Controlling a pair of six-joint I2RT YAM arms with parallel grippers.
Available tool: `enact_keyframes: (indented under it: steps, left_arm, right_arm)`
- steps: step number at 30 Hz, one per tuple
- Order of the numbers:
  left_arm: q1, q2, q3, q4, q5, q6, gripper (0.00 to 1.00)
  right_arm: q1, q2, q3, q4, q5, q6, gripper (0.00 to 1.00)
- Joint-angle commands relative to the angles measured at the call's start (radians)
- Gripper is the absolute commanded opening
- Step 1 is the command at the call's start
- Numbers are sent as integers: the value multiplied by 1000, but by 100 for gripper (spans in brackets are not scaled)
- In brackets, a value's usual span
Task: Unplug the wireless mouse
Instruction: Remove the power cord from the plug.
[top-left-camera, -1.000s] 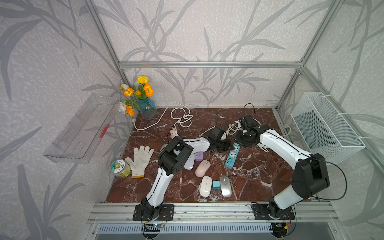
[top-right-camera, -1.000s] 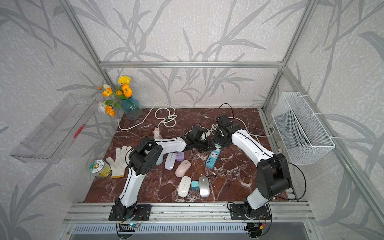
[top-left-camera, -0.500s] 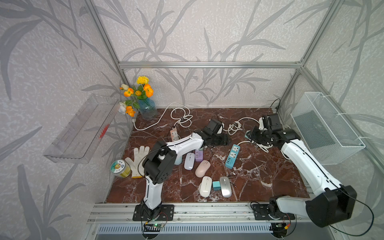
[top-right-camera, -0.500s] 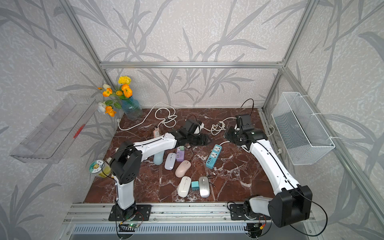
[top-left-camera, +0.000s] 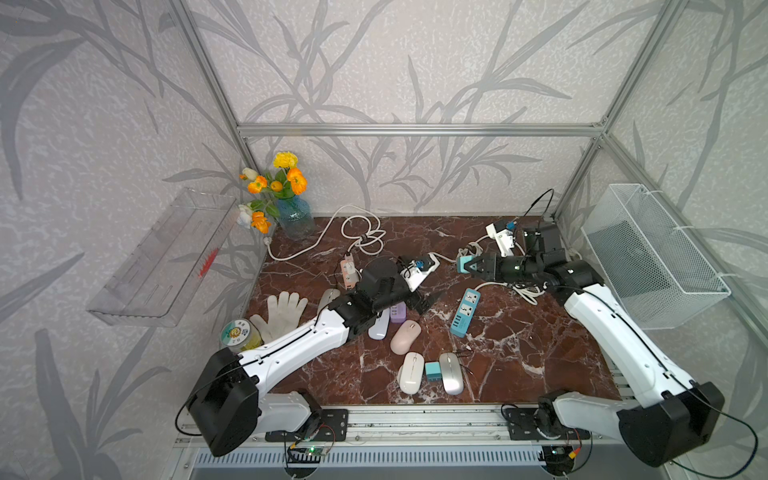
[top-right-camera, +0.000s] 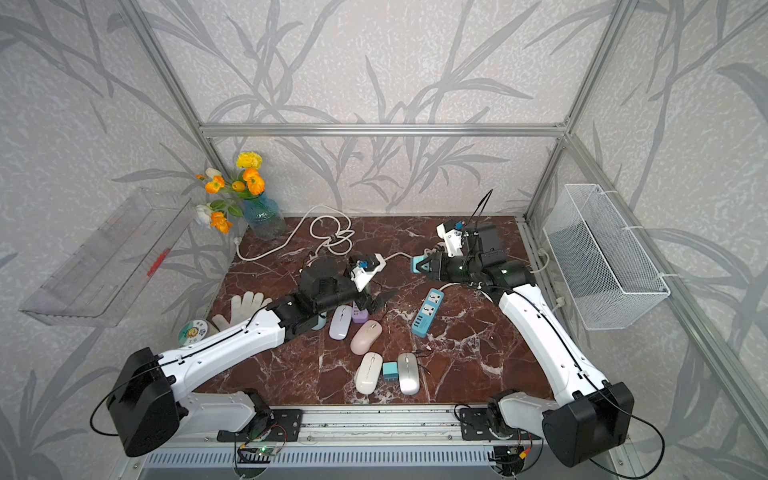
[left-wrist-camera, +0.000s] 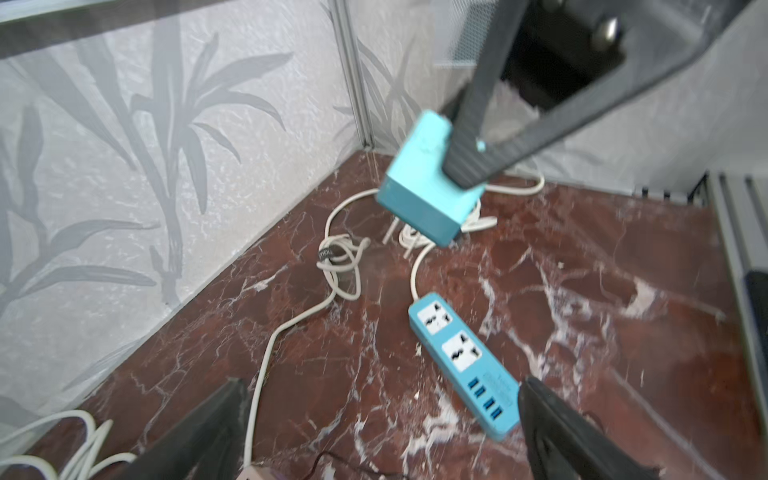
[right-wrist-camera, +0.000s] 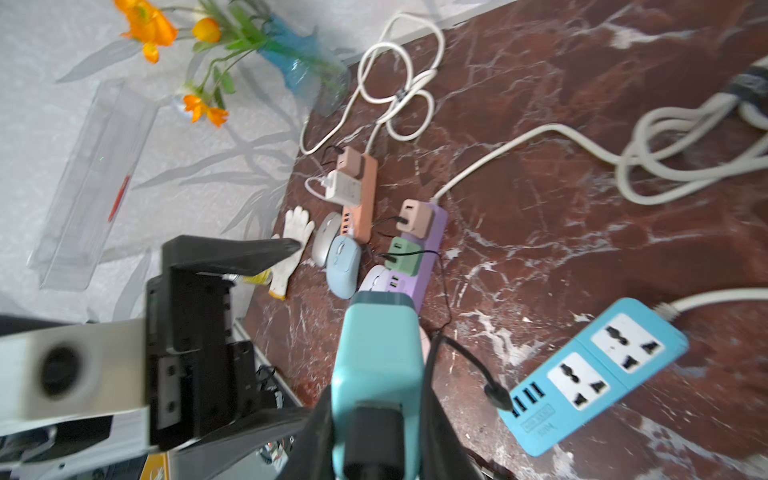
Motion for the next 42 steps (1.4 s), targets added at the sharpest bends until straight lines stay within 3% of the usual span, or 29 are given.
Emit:
enact_keyframes:
  steps: [1, 7, 22, 29, 30, 32, 34, 37, 42]
  left_arm:
    - [0, -32, 6, 22, 39, 265, 100]
    - [-1, -28, 31, 6, 66, 283, 98]
    - [-6, 0, 48, 44, 136, 199, 54]
    - [-6, -19, 31, 40, 105, 200, 23]
    - [-6, -21, 31, 37, 96, 197, 16]
    - [-6, -30, 30, 22, 65, 197, 2]
    - [-6, -39, 17, 28, 31, 204, 0]
    - [-5, -49, -7, 58, 5, 205, 0]
    - [-6, -45, -2, 47, 14, 211, 0]
  right_arm:
    - [34, 17, 42, 10, -105, -89, 0]
    - [96, 64, 81, -44, -134, -128, 0]
    - [176, 131, 92, -36, -122, -120, 0]
    - [174, 115, 81, -41, -108, -124, 0]
    - [174, 109, 78, -43, -99, -124, 7]
    - [173, 83, 66, -36, -55, -113, 39]
    - [163, 47, 45, -9, -29, -83, 61]
    - [142, 16, 17, 31, -27, -31, 62]
    - [135, -3, 0, 74, -1, 24, 54]
